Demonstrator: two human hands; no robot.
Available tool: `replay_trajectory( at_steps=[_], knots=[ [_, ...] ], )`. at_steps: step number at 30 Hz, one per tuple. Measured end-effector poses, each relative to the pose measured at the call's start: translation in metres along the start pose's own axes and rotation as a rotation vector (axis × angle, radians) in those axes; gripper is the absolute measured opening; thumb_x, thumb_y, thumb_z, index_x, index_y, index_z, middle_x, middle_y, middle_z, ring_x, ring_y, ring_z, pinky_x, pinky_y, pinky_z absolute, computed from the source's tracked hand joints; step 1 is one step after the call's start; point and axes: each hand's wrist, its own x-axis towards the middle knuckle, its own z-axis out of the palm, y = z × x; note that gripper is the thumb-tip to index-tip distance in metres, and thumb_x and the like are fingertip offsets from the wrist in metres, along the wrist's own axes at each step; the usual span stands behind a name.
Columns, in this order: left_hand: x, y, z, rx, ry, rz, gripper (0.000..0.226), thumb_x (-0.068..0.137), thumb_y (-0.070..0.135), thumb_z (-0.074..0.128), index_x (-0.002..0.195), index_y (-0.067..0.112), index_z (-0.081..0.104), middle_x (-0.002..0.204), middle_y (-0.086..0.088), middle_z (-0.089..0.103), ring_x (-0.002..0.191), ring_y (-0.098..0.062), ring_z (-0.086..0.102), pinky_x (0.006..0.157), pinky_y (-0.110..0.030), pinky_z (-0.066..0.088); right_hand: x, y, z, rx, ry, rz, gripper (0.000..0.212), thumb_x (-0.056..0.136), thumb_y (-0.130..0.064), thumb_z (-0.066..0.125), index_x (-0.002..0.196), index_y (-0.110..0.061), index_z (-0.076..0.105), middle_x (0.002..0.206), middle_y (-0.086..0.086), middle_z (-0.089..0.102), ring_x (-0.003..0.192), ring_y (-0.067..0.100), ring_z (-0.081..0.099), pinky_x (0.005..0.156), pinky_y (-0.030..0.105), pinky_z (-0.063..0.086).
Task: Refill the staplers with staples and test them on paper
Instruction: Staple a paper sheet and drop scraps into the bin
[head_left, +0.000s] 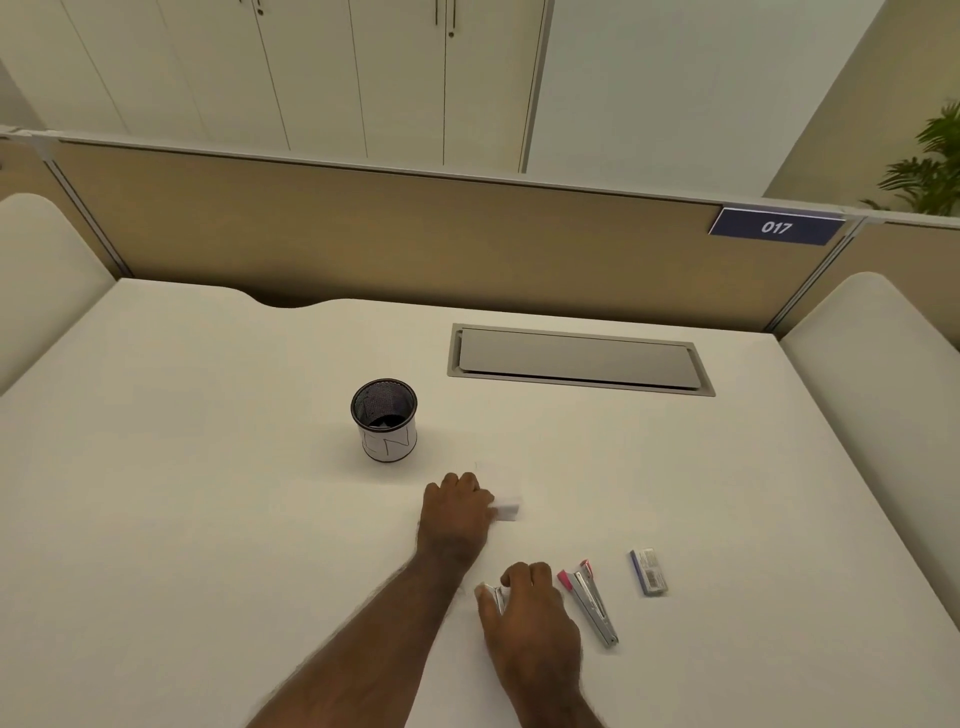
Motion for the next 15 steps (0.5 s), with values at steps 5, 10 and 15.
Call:
replay_trajectory(
  at_steps=[5, 10, 15],
  knots=[
    [-0.014, 0.001, -0.018, -0.182, 0.089, -0.124, 0.030, 0.097, 0.044, 0.044, 0.114, 0.032, 0.065, 0.109, 0.009, 0.061, 0.103, -0.018, 0.052, 0.083, -0.035, 0.038, -0.002, 0.000, -0.018, 0.126, 0.165, -0.047, 0.033, 0.089, -0.060, 0.042, 0.109, -0.035, 0.051, 0.115, -0.017, 0.054, 0.097, 0.006, 0.058, 0.065, 0.021, 0.045],
    [-0.032, 0.009, -0.050, -0.745, 0.196, -0.307, 0.019, 0.093, 0.034, 0.060, 0.099, 0.022, 0.073, 0.098, 0.005, 0.069, 0.088, -0.014, 0.060, 0.081, -0.031, 0.048, 0.014, 0.002, -0.045, 0.391, 0.188, -0.063, 0.024, 0.092, -0.049, 0.048, 0.112, -0.035, 0.052, 0.117, -0.015, 0.053, 0.089, 0.006, 0.062, 0.075, 0.029, 0.052],
    [-0.053, 0.012, -0.081, -1.410, 0.062, -0.454, 0.017, 0.093, 0.030, 0.062, 0.090, 0.021, 0.076, 0.080, 0.009, 0.074, 0.075, -0.009, 0.063, 0.066, -0.020, 0.050, 0.039, -0.003, -0.072, 0.864, 0.023, 0.120, 0.038, 0.093, -0.035, 0.058, 0.128, -0.022, 0.052, 0.121, -0.001, 0.058, 0.091, 0.004, 0.060, 0.083, 0.035, 0.054]
  ],
)
